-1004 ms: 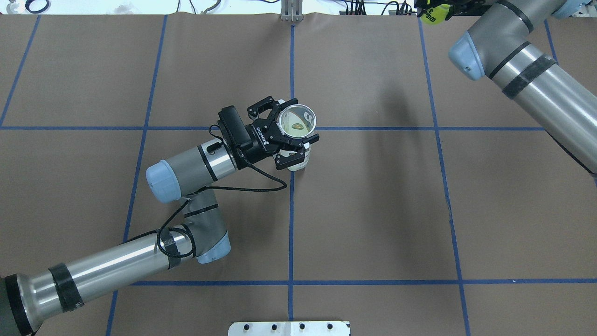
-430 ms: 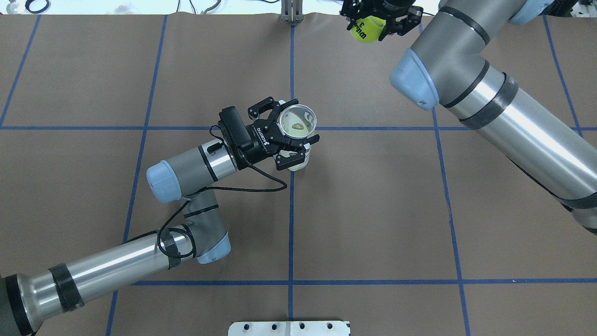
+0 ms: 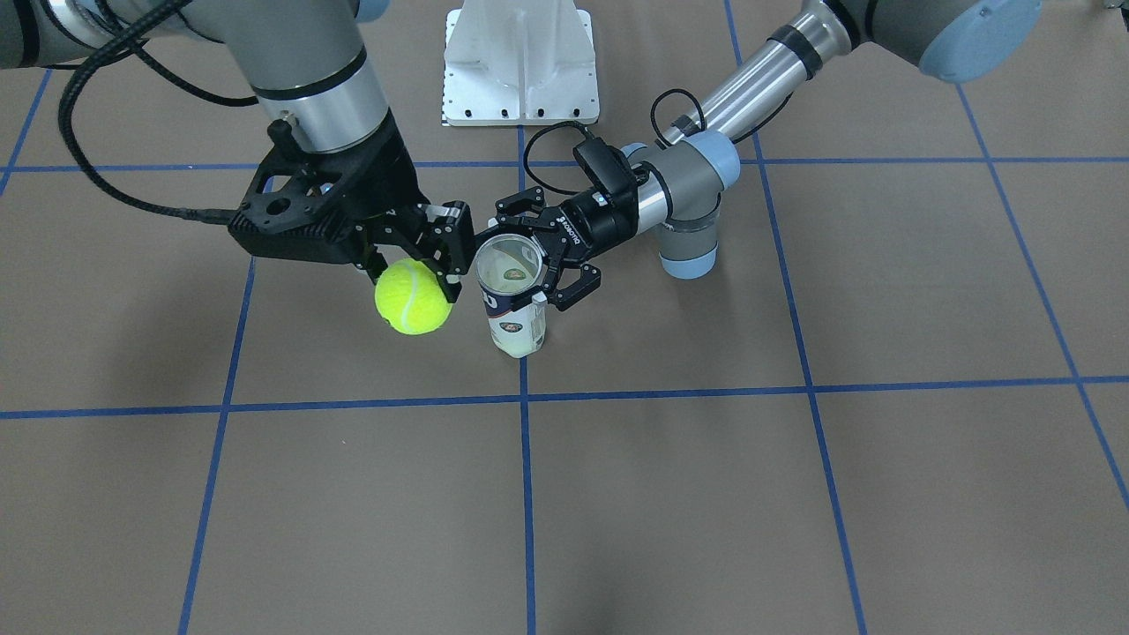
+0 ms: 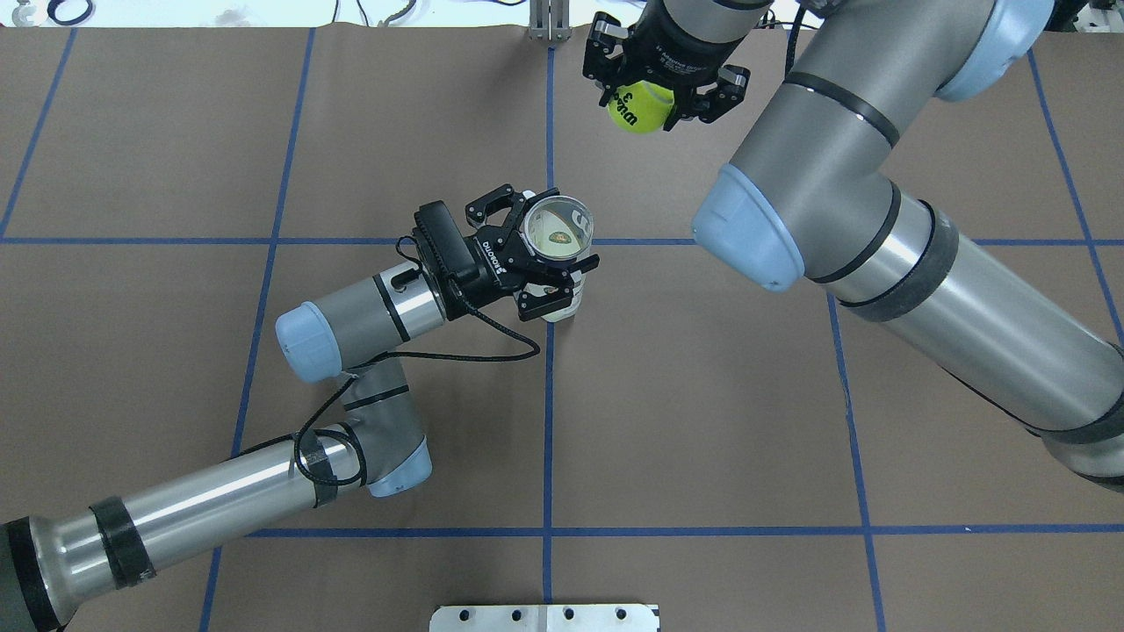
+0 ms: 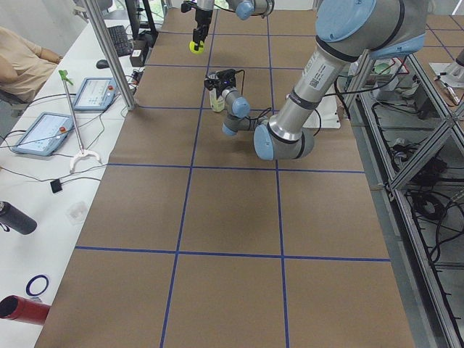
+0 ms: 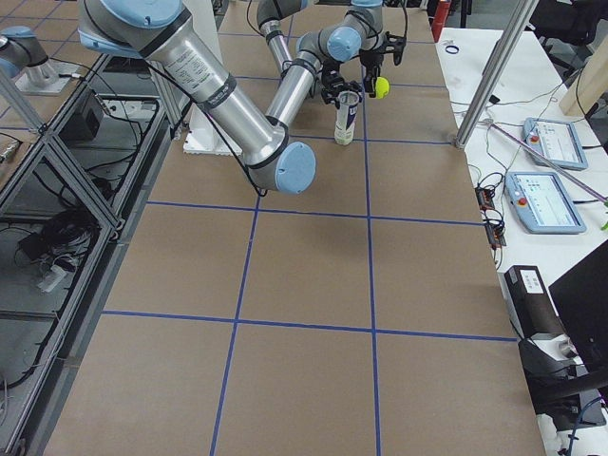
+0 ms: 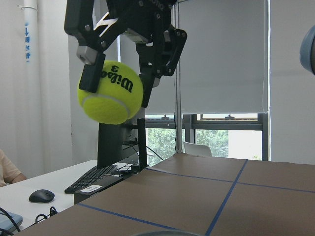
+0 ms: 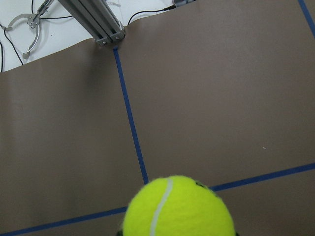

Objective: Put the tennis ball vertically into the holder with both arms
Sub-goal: 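Carry the second ball with the right gripper above the can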

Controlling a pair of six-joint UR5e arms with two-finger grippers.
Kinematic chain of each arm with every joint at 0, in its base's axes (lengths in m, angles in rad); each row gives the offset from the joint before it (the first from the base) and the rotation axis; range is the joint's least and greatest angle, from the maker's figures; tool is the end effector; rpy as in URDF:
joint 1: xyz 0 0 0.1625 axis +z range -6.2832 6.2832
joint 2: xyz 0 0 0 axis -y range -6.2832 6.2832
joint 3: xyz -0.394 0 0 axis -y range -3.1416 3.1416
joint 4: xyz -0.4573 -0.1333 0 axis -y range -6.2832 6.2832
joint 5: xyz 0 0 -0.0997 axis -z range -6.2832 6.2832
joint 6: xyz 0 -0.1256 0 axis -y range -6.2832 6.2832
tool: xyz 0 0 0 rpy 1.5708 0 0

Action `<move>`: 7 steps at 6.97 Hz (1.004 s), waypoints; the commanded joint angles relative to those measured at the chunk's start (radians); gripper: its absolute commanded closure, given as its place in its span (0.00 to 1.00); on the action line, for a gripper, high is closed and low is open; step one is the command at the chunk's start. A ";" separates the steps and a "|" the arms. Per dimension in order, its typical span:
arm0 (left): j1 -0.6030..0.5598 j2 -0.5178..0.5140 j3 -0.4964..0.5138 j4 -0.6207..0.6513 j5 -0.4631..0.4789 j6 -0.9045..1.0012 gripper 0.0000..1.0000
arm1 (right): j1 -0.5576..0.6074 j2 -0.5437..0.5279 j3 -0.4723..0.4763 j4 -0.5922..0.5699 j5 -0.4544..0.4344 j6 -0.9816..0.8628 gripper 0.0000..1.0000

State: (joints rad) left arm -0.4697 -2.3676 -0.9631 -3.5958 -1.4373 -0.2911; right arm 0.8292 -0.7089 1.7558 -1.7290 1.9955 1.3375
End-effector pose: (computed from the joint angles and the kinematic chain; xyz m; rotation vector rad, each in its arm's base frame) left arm 0.6193 -0.4826 0.1975 1.7533 1.3683 0.3014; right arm -0.3989 -0.5562 0.0178 0.1021 -0.9592 0.3607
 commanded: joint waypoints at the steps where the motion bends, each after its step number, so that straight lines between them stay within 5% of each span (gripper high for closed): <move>1: 0.000 0.010 0.000 0.011 0.000 0.001 0.01 | -0.054 0.014 0.008 -0.015 -0.033 0.040 1.00; 7: 0.000 0.008 -0.002 0.031 0.000 0.001 0.01 | -0.168 0.035 0.002 -0.031 -0.115 0.046 0.98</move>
State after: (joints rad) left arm -0.4694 -2.3591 -0.9646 -3.5661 -1.4374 -0.2899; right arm 0.6793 -0.6757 1.7609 -1.7594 1.9015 1.3827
